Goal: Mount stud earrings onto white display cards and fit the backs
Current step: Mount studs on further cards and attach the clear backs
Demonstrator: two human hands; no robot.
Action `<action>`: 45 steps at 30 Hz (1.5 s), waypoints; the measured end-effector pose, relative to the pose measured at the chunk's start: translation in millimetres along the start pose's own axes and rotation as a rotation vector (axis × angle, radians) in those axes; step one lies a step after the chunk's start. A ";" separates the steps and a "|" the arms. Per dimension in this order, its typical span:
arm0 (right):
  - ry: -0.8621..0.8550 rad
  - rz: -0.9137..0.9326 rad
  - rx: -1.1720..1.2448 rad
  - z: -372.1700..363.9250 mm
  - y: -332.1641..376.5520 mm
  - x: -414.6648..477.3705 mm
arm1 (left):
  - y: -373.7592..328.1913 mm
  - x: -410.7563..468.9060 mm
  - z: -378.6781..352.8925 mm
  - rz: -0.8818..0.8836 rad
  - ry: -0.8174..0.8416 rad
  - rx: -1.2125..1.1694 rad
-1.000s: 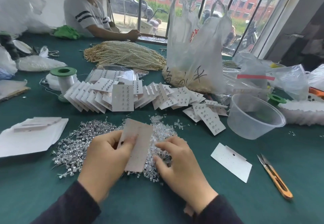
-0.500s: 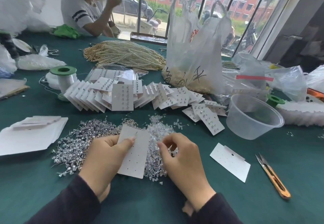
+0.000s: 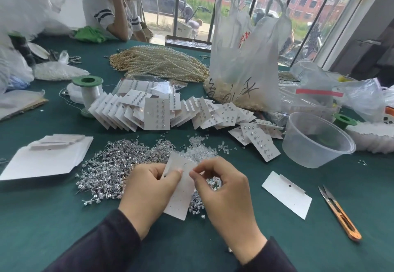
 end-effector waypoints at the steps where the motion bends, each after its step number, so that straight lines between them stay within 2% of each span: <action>1: 0.009 0.014 0.014 -1.9 1.7 -0.2 | -2.1 0.0 -0.4 -0.033 0.000 0.038; 4: 0.031 0.042 0.024 -7.1 4.8 -1.3 | -3.9 -0.6 -0.4 -0.079 -0.007 0.109; 16: 0.039 0.108 -0.007 -11.9 9.5 -4.3 | -7.0 1.1 0.3 -0.157 -0.025 0.156; 22: 0.023 0.109 -0.024 -12.4 10.8 -6.3 | -22.4 -2.1 1.7 -0.267 -0.065 0.308; 30: -0.026 0.076 -0.026 -12.0 8.2 -8.2 | -36.9 -8.9 0.9 -0.371 -0.083 0.379; 39: -0.048 0.076 -0.007 -12.0 10.6 -9.7 | -43.2 -10.3 1.8 -0.396 -0.092 0.360; 45: -0.072 0.163 -0.007 -10.6 18.5 -10.4 | -50.9 -15.0 0.9 -0.433 -0.077 0.386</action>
Point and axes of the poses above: each hand's wrist, its own x-axis towards the middle knuckle, its own z-axis out of the back of the hand, y = z × x, the point moved 9 cm from there along x, towards the middle knuckle, and after that the axes turned 5 degrees about -z, right-handed, at the moved point
